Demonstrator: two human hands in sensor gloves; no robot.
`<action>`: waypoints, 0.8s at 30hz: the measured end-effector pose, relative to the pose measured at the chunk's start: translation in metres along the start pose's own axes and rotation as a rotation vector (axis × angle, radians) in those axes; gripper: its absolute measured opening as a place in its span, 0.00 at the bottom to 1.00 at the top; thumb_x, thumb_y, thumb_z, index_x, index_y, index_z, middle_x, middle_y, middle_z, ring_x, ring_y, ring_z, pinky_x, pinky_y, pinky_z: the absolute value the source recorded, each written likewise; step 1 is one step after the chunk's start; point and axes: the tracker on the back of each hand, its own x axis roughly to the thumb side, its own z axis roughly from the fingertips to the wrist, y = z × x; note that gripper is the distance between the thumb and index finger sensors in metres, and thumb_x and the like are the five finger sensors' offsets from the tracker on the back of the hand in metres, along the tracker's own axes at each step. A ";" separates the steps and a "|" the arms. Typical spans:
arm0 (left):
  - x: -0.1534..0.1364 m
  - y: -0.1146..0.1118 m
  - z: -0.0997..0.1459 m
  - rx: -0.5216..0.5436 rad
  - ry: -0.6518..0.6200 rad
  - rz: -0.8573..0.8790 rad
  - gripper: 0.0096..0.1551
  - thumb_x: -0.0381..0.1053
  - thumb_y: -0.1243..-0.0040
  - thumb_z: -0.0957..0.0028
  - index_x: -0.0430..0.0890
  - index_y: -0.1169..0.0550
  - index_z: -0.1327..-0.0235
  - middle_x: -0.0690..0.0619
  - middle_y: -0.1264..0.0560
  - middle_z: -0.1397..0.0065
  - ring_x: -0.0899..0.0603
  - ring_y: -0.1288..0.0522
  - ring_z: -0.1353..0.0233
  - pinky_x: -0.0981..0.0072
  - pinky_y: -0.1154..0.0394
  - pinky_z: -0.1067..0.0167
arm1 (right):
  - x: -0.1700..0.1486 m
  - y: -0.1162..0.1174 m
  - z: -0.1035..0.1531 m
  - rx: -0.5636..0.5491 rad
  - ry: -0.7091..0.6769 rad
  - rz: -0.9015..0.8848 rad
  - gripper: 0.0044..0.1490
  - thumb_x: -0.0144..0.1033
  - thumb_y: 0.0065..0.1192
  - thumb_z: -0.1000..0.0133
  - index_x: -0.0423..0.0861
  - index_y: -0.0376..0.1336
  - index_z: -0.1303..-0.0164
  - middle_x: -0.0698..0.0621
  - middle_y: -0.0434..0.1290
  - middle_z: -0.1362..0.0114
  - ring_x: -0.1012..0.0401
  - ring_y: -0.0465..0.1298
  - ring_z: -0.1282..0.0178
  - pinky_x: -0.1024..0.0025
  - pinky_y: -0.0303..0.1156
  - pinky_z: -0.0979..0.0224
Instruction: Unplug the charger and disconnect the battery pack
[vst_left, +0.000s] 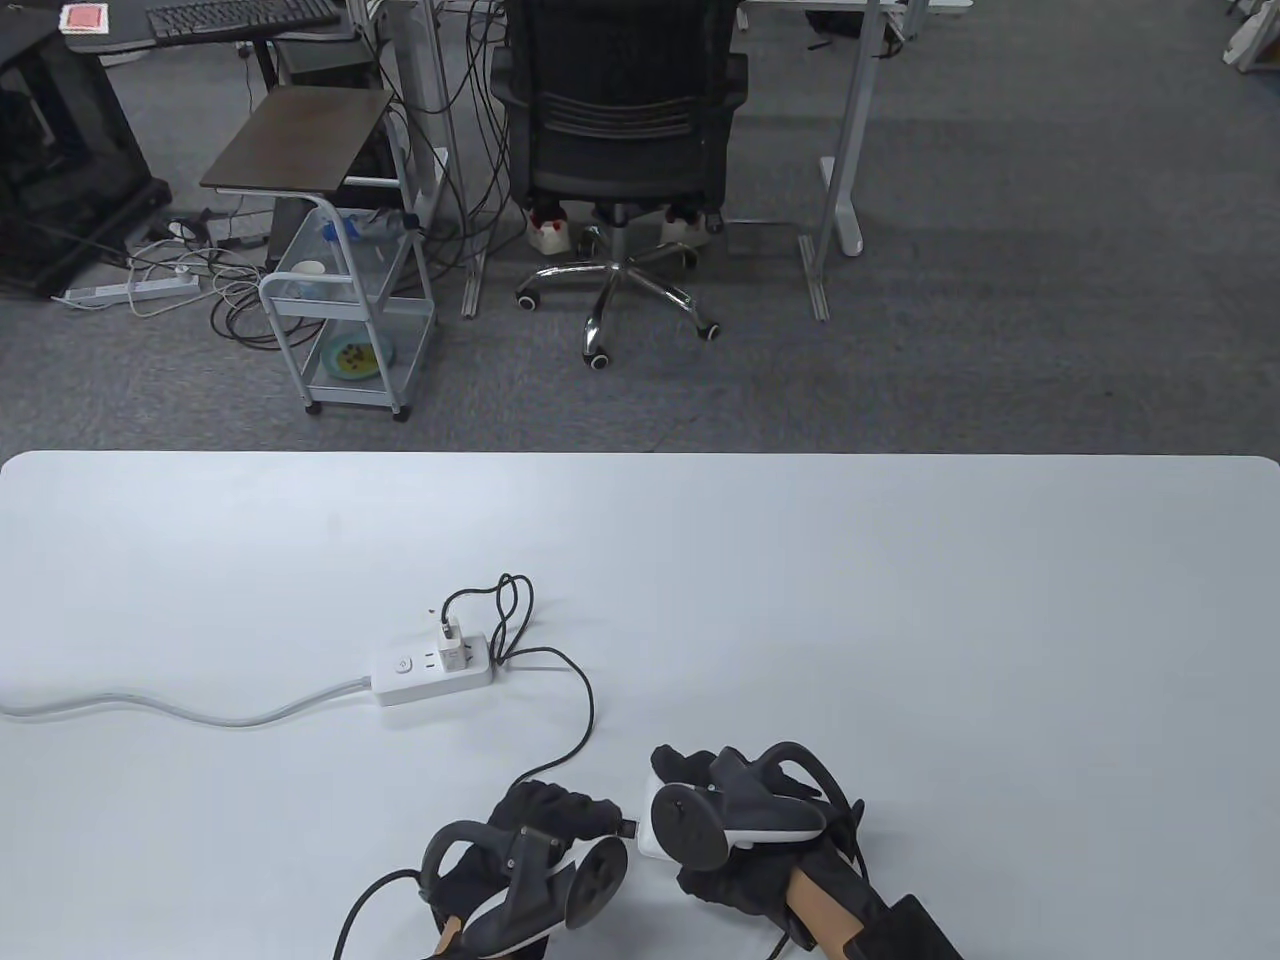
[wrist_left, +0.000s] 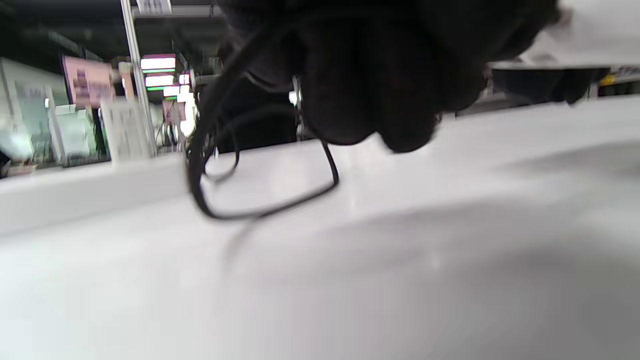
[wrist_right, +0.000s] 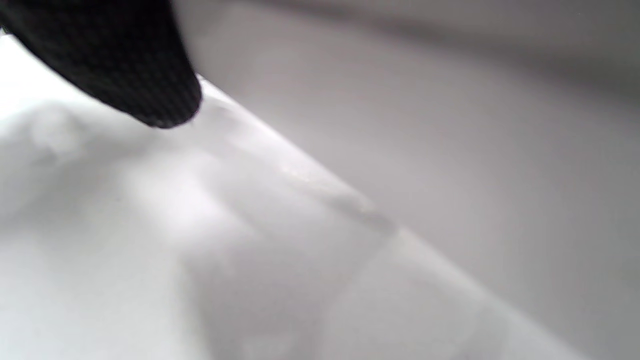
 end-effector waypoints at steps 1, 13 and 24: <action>-0.019 0.006 0.006 0.095 -0.025 -0.132 0.21 0.64 0.39 0.54 0.68 0.15 0.50 0.71 0.10 0.44 0.61 0.11 0.36 0.73 0.18 0.27 | -0.009 0.000 0.008 -0.005 0.029 0.045 0.73 0.62 0.67 0.61 0.35 0.33 0.25 0.30 0.47 0.19 0.26 0.57 0.28 0.31 0.62 0.34; -0.026 0.002 0.004 -0.011 0.054 0.086 0.21 0.64 0.40 0.52 0.67 0.16 0.47 0.70 0.11 0.42 0.59 0.11 0.35 0.71 0.19 0.27 | -0.041 0.001 0.020 -0.056 0.058 -0.024 0.73 0.63 0.68 0.62 0.36 0.34 0.25 0.31 0.49 0.19 0.27 0.58 0.29 0.32 0.63 0.35; -0.029 -0.003 0.003 -0.048 0.083 0.110 0.21 0.65 0.40 0.51 0.67 0.16 0.46 0.69 0.11 0.42 0.59 0.11 0.35 0.71 0.19 0.27 | -0.036 0.010 0.013 -0.013 0.053 -0.005 0.73 0.62 0.68 0.61 0.35 0.35 0.25 0.31 0.50 0.19 0.27 0.59 0.29 0.33 0.64 0.36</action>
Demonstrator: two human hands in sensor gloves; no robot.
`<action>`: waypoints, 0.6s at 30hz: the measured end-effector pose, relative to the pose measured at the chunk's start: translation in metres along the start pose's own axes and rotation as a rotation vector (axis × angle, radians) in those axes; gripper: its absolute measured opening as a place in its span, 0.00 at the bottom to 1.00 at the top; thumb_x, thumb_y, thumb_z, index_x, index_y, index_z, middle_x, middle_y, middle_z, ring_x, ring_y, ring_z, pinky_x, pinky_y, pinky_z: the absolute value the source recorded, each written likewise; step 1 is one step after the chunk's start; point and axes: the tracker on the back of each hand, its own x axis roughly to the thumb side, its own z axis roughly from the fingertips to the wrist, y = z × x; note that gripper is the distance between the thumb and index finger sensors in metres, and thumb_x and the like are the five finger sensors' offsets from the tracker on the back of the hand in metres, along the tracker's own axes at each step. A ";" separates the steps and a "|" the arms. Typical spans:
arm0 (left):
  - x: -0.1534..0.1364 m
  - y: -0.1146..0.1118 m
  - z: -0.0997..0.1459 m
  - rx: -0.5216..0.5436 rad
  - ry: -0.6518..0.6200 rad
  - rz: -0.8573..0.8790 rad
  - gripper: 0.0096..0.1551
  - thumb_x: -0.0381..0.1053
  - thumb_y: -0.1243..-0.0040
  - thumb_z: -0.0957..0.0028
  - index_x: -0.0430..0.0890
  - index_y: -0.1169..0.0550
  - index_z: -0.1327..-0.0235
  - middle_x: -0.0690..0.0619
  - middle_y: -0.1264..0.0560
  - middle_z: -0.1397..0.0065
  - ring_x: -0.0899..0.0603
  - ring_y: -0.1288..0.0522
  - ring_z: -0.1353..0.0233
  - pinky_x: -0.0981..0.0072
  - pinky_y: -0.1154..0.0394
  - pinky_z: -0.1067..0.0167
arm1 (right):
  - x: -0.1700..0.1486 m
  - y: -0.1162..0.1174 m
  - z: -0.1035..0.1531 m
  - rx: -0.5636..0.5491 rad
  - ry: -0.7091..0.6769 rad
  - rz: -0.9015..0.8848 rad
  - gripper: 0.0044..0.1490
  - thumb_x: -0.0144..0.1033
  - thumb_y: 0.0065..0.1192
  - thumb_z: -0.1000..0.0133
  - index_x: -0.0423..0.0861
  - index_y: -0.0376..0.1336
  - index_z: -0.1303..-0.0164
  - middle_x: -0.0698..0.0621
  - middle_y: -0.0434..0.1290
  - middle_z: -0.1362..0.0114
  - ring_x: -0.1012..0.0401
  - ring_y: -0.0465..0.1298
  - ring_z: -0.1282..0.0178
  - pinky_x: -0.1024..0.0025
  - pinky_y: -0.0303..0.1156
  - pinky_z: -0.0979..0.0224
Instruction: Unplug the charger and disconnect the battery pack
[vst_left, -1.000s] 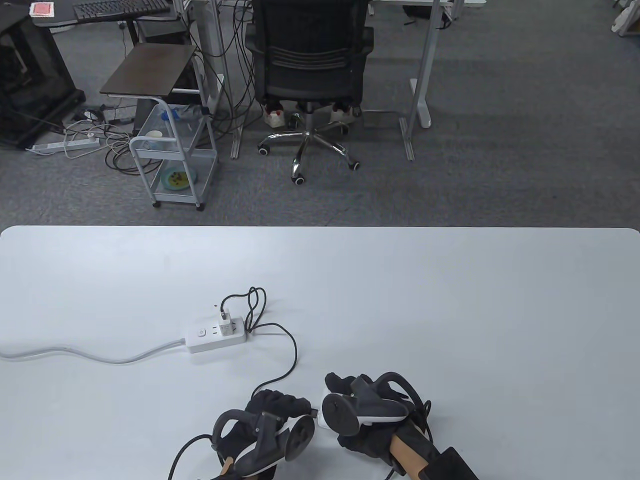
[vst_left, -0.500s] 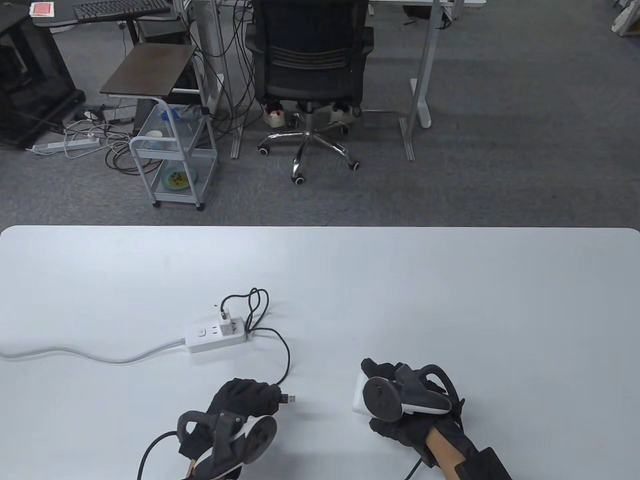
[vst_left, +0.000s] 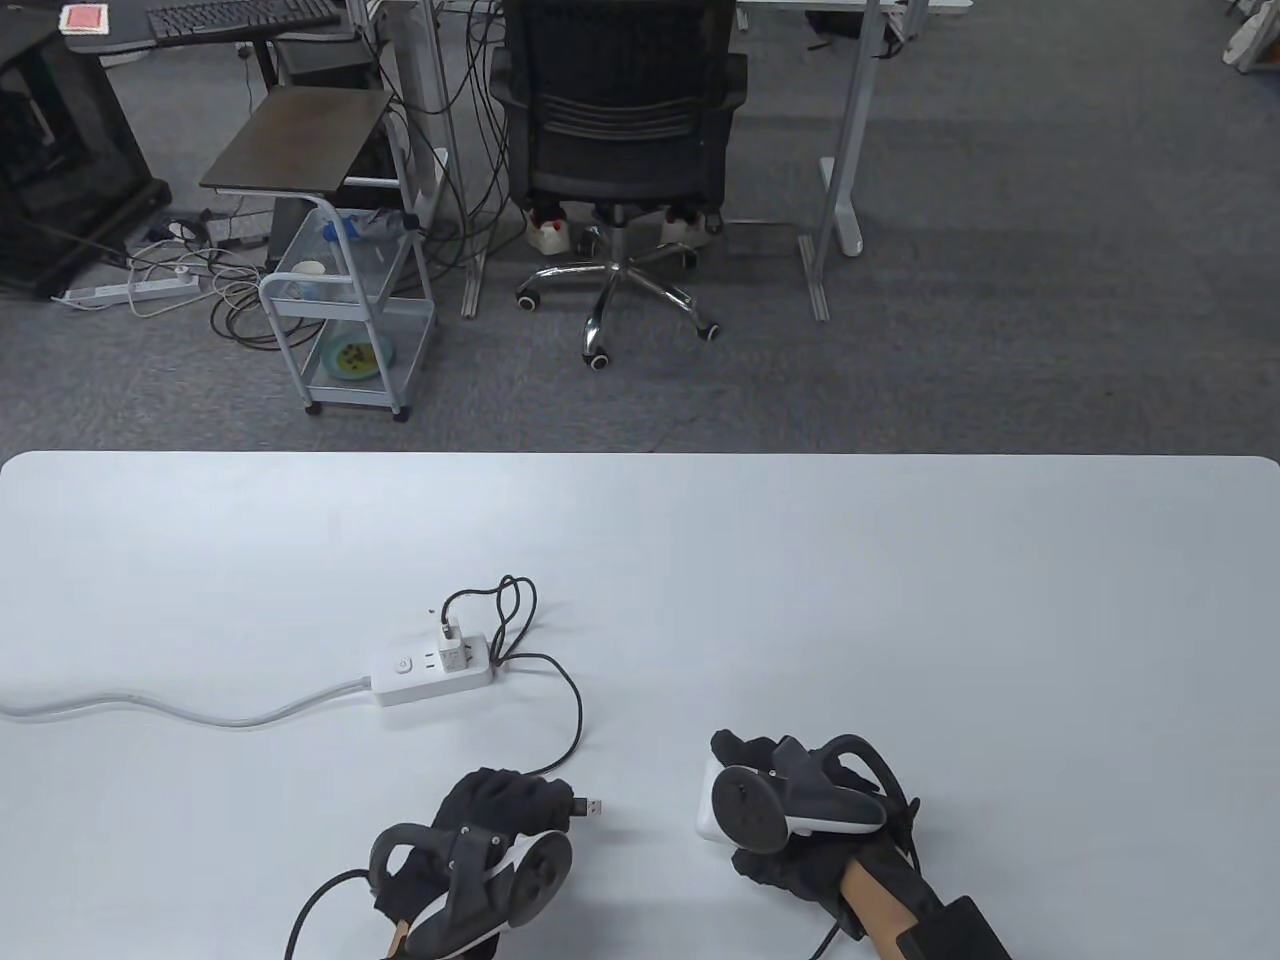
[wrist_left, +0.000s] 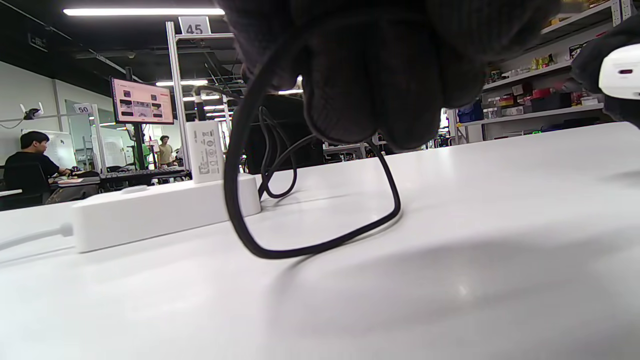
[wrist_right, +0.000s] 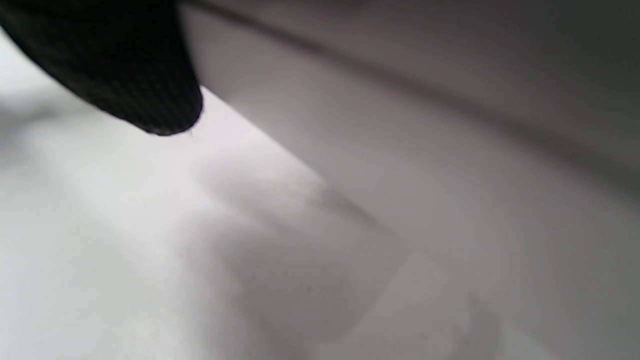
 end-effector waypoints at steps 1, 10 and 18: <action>0.001 -0.003 -0.001 -0.001 0.000 -0.015 0.21 0.65 0.40 0.51 0.67 0.16 0.46 0.69 0.11 0.42 0.59 0.11 0.35 0.70 0.19 0.27 | 0.003 0.001 -0.001 0.003 -0.007 0.012 0.72 0.62 0.68 0.61 0.35 0.35 0.25 0.31 0.50 0.19 0.27 0.59 0.29 0.33 0.65 0.36; -0.004 -0.013 -0.003 -0.059 0.022 -0.032 0.21 0.65 0.40 0.51 0.67 0.16 0.46 0.69 0.11 0.42 0.59 0.11 0.35 0.70 0.19 0.27 | 0.019 0.004 -0.005 0.015 -0.062 0.047 0.72 0.62 0.68 0.61 0.35 0.35 0.25 0.31 0.50 0.19 0.28 0.59 0.29 0.33 0.65 0.36; -0.004 -0.010 -0.004 -0.073 0.015 -0.004 0.21 0.65 0.40 0.51 0.67 0.16 0.45 0.69 0.11 0.41 0.59 0.12 0.34 0.70 0.20 0.27 | 0.028 0.010 -0.015 0.033 -0.088 0.097 0.72 0.63 0.67 0.62 0.36 0.36 0.25 0.31 0.50 0.19 0.28 0.60 0.29 0.34 0.66 0.36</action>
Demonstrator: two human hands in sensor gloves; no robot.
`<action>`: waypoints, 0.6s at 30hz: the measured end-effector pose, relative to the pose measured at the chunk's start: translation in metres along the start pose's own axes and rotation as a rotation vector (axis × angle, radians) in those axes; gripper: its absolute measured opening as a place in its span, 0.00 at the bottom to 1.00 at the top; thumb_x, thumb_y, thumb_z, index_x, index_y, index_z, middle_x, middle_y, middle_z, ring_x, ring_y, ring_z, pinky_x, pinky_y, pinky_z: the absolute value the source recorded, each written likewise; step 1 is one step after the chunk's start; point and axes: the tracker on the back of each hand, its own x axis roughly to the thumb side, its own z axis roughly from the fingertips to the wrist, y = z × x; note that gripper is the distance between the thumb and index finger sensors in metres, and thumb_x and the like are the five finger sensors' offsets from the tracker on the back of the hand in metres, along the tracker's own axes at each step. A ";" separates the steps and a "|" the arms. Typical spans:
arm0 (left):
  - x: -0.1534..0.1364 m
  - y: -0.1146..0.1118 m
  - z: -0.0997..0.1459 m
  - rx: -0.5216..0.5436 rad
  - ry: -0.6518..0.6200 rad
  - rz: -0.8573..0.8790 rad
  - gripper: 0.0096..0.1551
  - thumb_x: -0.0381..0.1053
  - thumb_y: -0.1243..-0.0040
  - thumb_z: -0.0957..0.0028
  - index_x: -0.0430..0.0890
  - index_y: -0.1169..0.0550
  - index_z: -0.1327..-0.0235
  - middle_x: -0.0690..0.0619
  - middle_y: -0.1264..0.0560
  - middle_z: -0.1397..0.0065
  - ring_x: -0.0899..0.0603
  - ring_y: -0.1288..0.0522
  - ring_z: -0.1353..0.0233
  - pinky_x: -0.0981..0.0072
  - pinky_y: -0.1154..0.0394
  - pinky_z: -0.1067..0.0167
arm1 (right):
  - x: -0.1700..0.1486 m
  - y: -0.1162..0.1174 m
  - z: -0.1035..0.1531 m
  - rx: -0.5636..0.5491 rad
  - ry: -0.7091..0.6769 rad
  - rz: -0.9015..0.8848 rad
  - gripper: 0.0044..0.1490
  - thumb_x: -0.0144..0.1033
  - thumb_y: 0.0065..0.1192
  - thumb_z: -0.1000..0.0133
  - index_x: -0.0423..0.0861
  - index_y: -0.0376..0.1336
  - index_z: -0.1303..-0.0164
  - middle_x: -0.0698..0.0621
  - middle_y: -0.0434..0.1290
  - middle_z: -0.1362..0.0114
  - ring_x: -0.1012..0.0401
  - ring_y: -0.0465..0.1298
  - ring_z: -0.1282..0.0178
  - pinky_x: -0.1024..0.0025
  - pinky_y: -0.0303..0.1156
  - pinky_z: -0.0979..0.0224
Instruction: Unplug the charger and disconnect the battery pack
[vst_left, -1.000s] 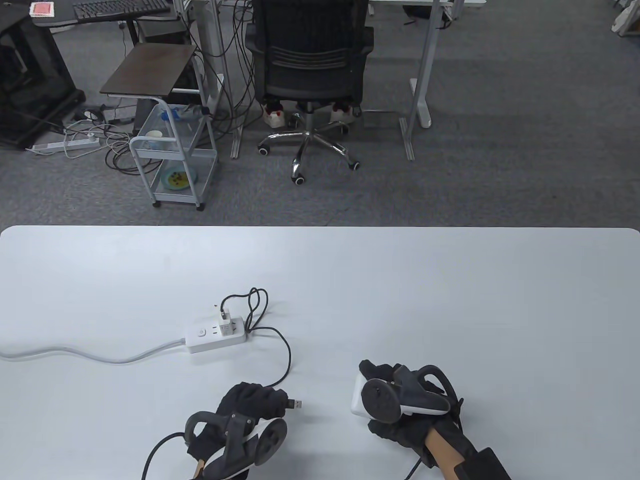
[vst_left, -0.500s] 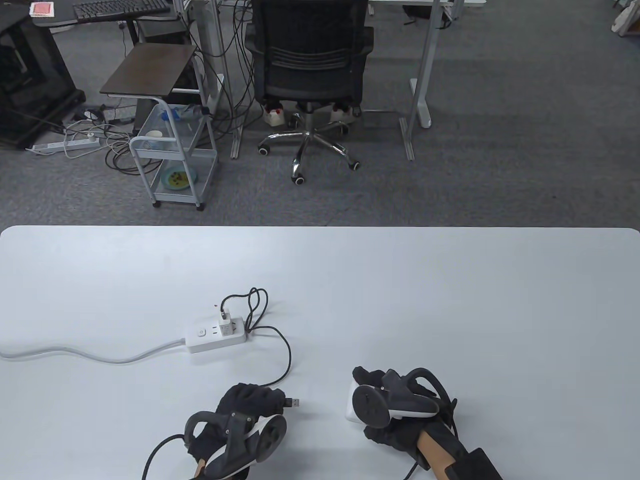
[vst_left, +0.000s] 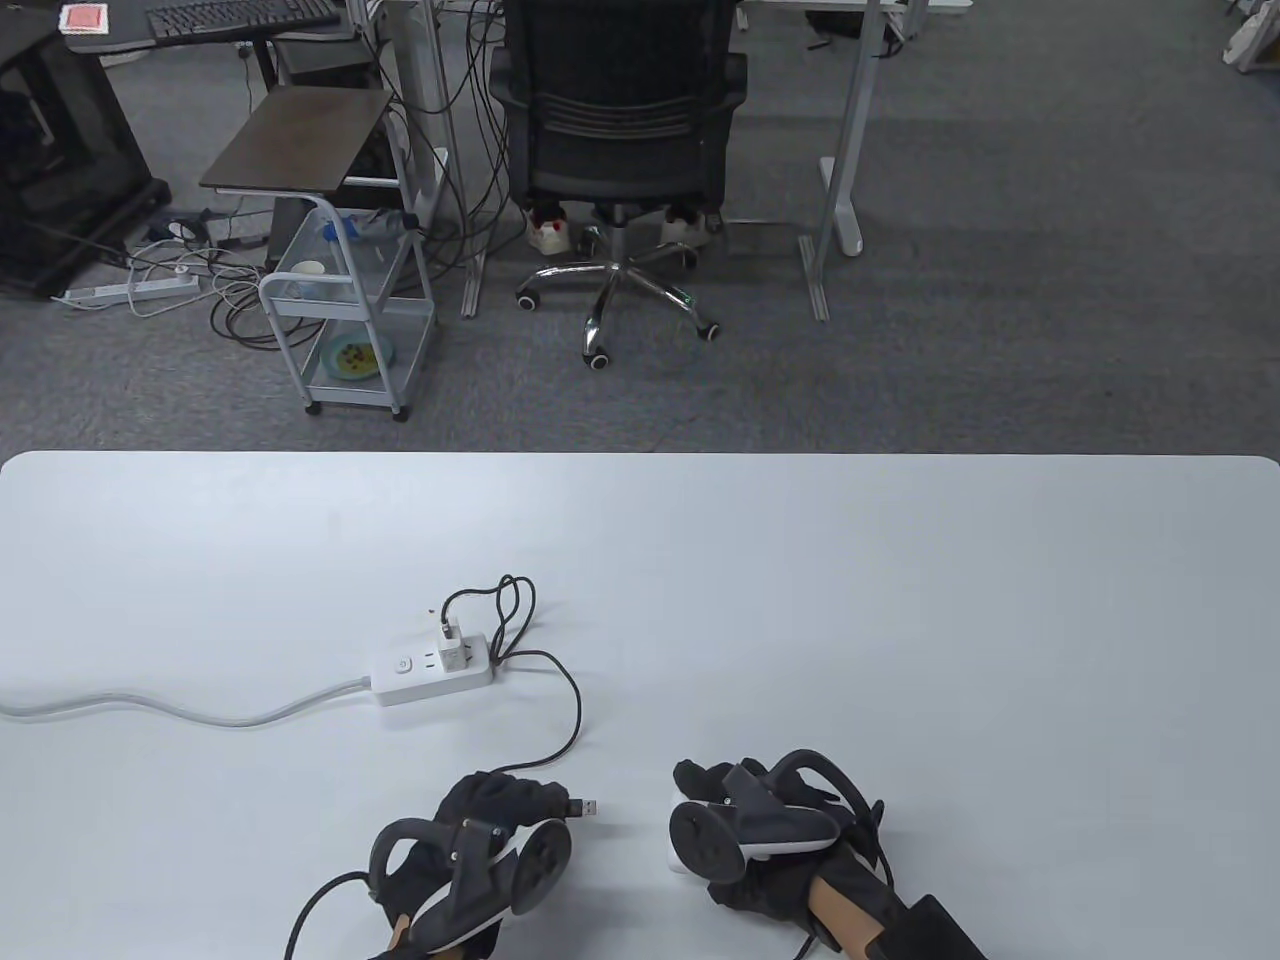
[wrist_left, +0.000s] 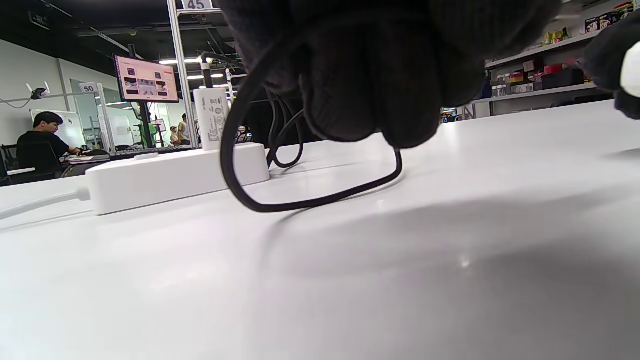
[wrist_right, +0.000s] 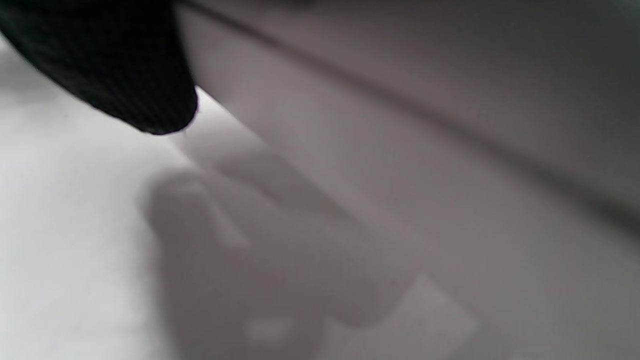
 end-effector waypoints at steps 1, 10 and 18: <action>0.000 0.000 0.000 -0.001 -0.002 -0.001 0.22 0.66 0.40 0.51 0.67 0.16 0.46 0.69 0.11 0.41 0.58 0.12 0.34 0.69 0.20 0.27 | -0.002 0.000 -0.002 -0.008 -0.002 -0.002 0.72 0.64 0.67 0.62 0.36 0.36 0.24 0.32 0.51 0.19 0.28 0.61 0.29 0.34 0.66 0.36; -0.001 -0.007 -0.004 -0.032 -0.004 -0.019 0.22 0.65 0.40 0.51 0.67 0.16 0.45 0.69 0.11 0.41 0.58 0.12 0.34 0.69 0.20 0.27 | -0.059 -0.012 -0.036 0.041 0.136 -0.060 0.72 0.63 0.68 0.62 0.36 0.36 0.25 0.32 0.51 0.19 0.28 0.61 0.29 0.34 0.66 0.36; 0.003 -0.005 -0.003 -0.018 -0.021 -0.043 0.21 0.65 0.40 0.51 0.67 0.16 0.45 0.69 0.11 0.41 0.58 0.12 0.34 0.70 0.20 0.27 | -0.136 -0.010 -0.051 0.060 0.358 -0.166 0.72 0.63 0.68 0.63 0.36 0.36 0.25 0.32 0.51 0.19 0.28 0.60 0.29 0.34 0.65 0.35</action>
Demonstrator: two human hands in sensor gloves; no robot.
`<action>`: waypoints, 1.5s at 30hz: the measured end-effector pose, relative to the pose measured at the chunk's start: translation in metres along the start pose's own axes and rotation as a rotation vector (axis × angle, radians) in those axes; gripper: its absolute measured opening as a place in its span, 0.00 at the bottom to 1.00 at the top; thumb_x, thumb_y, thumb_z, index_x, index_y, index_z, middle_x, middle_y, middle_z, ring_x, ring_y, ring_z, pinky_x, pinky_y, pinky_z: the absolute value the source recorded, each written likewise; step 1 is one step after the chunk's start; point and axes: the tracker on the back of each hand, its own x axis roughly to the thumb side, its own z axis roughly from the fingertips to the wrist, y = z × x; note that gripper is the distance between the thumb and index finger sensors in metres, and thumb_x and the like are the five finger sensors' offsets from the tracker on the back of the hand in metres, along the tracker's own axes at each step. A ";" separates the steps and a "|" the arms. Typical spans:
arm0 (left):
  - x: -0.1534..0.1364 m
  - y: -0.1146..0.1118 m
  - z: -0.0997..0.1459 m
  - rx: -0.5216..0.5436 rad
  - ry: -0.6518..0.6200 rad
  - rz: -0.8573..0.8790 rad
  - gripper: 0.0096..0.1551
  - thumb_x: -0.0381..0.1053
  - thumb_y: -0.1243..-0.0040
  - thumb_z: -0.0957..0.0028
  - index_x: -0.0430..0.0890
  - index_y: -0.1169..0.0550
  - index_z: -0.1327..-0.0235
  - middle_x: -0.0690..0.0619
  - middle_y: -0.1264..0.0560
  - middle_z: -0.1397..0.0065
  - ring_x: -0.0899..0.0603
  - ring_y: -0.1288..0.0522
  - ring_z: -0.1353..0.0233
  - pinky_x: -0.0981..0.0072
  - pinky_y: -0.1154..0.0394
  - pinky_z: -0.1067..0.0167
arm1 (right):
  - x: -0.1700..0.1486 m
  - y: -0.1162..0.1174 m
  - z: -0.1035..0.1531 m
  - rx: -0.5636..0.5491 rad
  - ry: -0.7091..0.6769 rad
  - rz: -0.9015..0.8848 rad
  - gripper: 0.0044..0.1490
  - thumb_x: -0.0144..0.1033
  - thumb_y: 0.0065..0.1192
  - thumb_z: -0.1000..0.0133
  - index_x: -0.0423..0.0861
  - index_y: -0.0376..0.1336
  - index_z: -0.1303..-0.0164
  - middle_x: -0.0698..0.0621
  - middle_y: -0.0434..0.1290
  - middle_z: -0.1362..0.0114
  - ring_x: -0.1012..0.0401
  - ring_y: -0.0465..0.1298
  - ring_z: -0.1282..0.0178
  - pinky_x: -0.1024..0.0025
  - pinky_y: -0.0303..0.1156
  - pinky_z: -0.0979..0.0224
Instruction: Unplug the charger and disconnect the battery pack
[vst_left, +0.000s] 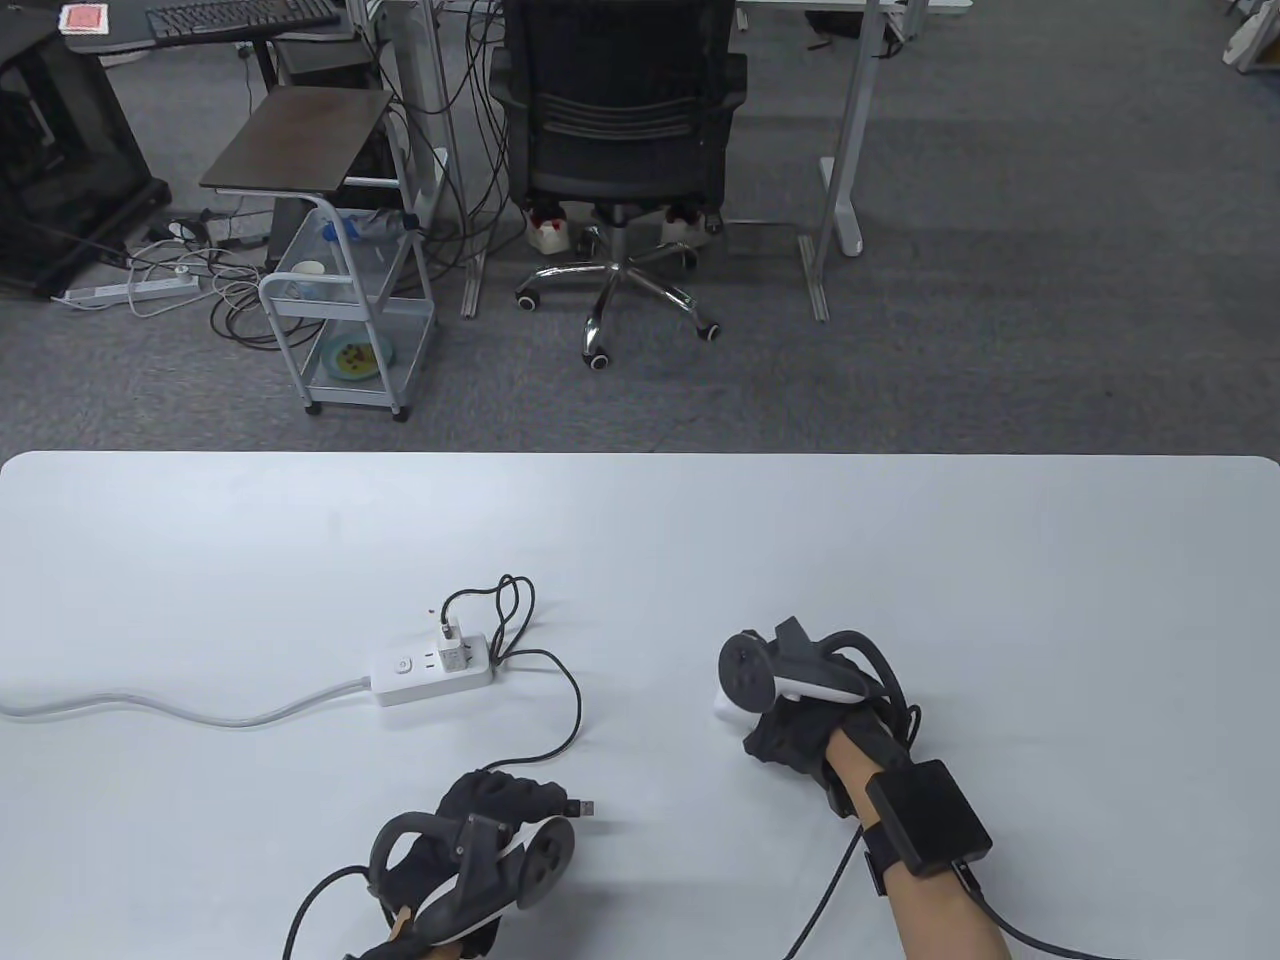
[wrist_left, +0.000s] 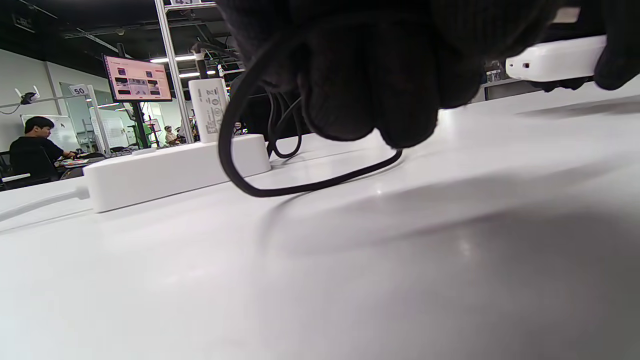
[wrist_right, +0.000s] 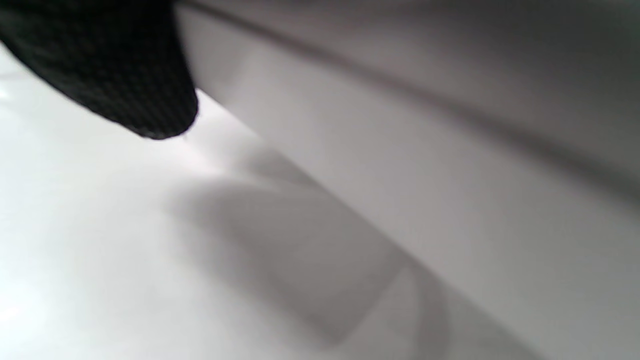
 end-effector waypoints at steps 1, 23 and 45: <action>0.000 0.001 0.000 0.003 0.001 0.004 0.21 0.65 0.39 0.50 0.67 0.16 0.45 0.69 0.11 0.41 0.58 0.11 0.34 0.70 0.20 0.27 | -0.008 0.001 -0.004 0.005 0.026 -0.013 0.72 0.63 0.69 0.63 0.36 0.36 0.25 0.32 0.51 0.19 0.28 0.60 0.29 0.34 0.65 0.35; -0.004 0.008 -0.002 0.011 0.009 0.050 0.22 0.66 0.40 0.50 0.67 0.16 0.45 0.69 0.11 0.41 0.58 0.12 0.34 0.69 0.20 0.27 | -0.080 0.028 -0.018 -0.031 0.235 -0.064 0.60 0.54 0.56 0.52 0.39 0.32 0.23 0.30 0.46 0.18 0.30 0.56 0.26 0.36 0.60 0.31; 0.000 0.011 0.001 0.009 -0.001 0.028 0.22 0.66 0.39 0.50 0.67 0.16 0.45 0.69 0.11 0.41 0.58 0.11 0.34 0.70 0.20 0.27 | -0.060 0.039 -0.004 -0.094 0.295 0.233 0.60 0.63 0.39 0.53 0.40 0.27 0.22 0.33 0.45 0.19 0.38 0.57 0.27 0.45 0.61 0.29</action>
